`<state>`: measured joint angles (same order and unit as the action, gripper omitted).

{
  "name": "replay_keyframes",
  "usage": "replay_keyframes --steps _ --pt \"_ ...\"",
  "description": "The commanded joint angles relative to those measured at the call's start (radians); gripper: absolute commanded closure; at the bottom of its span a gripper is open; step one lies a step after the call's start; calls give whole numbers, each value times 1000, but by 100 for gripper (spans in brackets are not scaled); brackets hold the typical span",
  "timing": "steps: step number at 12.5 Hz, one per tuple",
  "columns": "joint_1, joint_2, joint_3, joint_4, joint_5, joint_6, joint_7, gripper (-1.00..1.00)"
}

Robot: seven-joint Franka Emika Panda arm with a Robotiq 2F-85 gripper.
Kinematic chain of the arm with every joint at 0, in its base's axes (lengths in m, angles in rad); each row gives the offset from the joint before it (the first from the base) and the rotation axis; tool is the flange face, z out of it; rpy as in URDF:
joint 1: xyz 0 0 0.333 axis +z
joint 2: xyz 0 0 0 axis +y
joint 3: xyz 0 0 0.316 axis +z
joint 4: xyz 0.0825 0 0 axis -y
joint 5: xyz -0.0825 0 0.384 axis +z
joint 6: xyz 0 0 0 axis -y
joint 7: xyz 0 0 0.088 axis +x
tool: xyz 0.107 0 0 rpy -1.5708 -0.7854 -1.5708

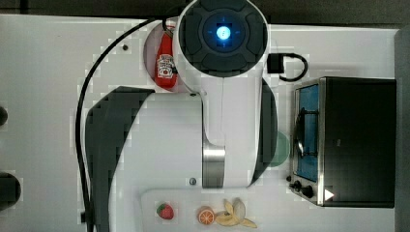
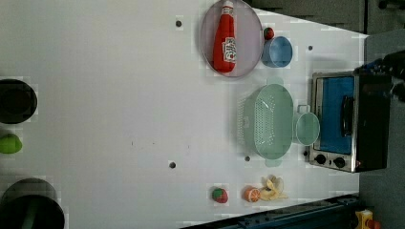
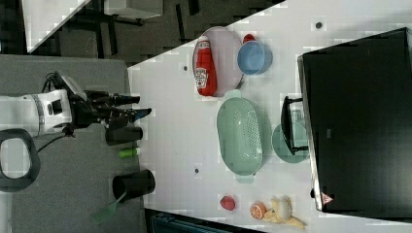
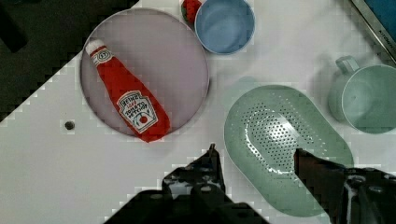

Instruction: Drag strainer right to left.

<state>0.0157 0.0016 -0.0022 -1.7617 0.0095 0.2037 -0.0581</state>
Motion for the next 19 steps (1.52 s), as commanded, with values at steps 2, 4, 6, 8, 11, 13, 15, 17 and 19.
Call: replay_keyframes --steps 2,4,6,8,11,13,15,17,19 --pt "-48 -419 -59 -165 -41 -279 64 -82" --pt "-48 -409 -59 -189 -41 -277 65 -100" --pt "-48 -384 -58 -235 -40 -255 70 -100" --pt "-48 -349 -57 -300 -38 -181 73 -100" --pt "-48 -294 -57 -425 -38 5 111 -100" --pt "-47 -251 -56 -515 -38 171 232 -100" --pt "-46 -198 -52 -592 -38 338 360 -100" --pt "-46 -132 -45 -645 -38 463 483 -100" --pt "-46 -49 -38 -673 -38 563 565 -100"
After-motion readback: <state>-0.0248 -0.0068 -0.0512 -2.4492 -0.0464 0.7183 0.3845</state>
